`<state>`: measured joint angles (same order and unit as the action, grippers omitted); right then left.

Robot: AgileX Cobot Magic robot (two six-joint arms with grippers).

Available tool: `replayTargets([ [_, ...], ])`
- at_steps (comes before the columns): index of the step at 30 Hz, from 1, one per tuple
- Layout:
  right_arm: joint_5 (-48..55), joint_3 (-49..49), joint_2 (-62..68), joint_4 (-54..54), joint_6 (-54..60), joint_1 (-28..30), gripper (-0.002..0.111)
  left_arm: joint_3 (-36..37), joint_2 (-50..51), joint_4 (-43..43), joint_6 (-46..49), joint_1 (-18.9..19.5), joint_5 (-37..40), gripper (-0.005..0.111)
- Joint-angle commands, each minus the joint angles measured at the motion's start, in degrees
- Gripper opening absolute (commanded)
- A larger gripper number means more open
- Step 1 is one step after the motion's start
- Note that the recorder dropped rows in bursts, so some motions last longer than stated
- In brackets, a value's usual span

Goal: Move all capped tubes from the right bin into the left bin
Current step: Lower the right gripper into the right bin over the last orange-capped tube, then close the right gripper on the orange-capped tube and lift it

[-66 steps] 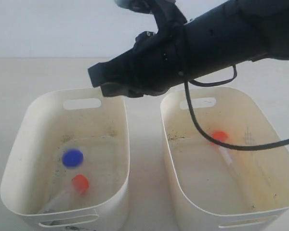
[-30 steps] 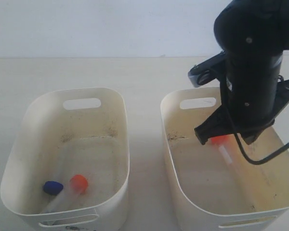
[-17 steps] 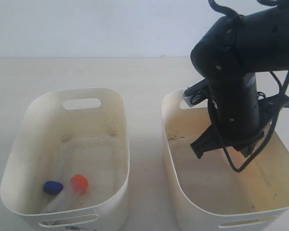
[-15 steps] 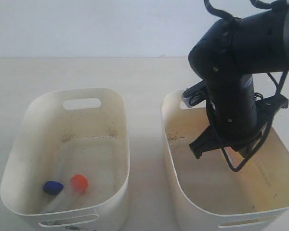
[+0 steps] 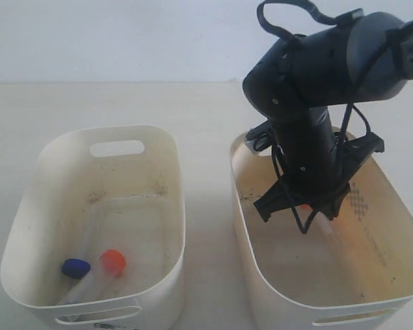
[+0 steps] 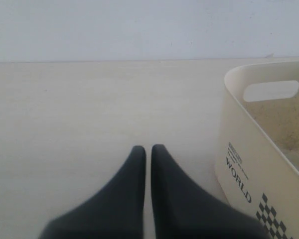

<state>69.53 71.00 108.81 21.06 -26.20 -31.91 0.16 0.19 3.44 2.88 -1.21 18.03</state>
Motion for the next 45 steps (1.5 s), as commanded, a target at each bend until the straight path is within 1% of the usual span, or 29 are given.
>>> replayTargets([
  [1, 0.4, 0.4, 0.4, 0.4, -0.3, -0.1, 0.0, -0.2, -0.2, 0.6, 0.2, 0.1, -0.4, 0.004],
  [8, -0.3, 0.4, 0.4, 0.4, 0.3, -3.2, 0.001, -0.2, -0.2, 0.6, 0.2, 0.1, -0.4, 0.004],
  [10, -1.7, 0.4, 0.4, 0.5, 1.5, -4.7, 0.013, -0.2, -0.2, 0.6, 0.2, 0.1, -0.4, 0.004],
  [11, -1.9, 0.4, 0.4, 0.5, 1.4, -4.7, 0.024, -0.2, -0.2, 0.6, 0.2, 0.1, -0.4, 0.004],
  [12, -1.6, 0.4, 0.4, 0.9, 1.3, -4.6, 0.032, -0.2, -0.2, 0.6, 0.2, 0.1, -0.4, 0.004],
  [13, -0.5, 0.4, 0.4, 2.3, 0.3, -4.6, 0.044, -0.2, -0.2, 0.6, 0.2, 0.1, -0.4, 0.004],
  [14, 0.3, 0.4, 0.4, 3.1, -0.5, -4.6, 0.049, -0.2, -0.2, 0.6, 0.2, 0.1, -0.4, 0.004],
  [15, 0.4, 0.4, 0.4, 3.7, -2.0, -4.6, 0.057, -0.2, -0.2, 0.6, 0.2, 0.1, -0.4, 0.004],
  [16, 0.4, 0.4, 0.4, 3.7, -2.2, -4.6, 0.06, -0.2, -0.2, 0.6, 0.2, 0.1, -0.4, 0.004],
  [23, -0.3, 0.4, 0.4, 3.3, -2.8, -4.6, 0.061, -0.2, -0.2, 0.6, 0.2, 0.1, -0.4, 0.004],
  [28, -1.0, 0.4, 0.4, 3.3, -4.0, -4.6, 0.069, -0.2, -0.2, 0.6, 0.2, 0.1, -0.4, 0.004],
  [38, -2.3, 0.4, 0.7, 3.3, -5.2, -4.6, 0.069, -0.2, -0.2, 0.6, 0.2, 0.1, -0.4, 0.004],
  [45, -1.2, 0.4, 3.8, 3.4, -5.6, -4.6, 0.069, -0.2, -0.2, 0.6, 0.2, 0.1, -0.4, 0.004],
])
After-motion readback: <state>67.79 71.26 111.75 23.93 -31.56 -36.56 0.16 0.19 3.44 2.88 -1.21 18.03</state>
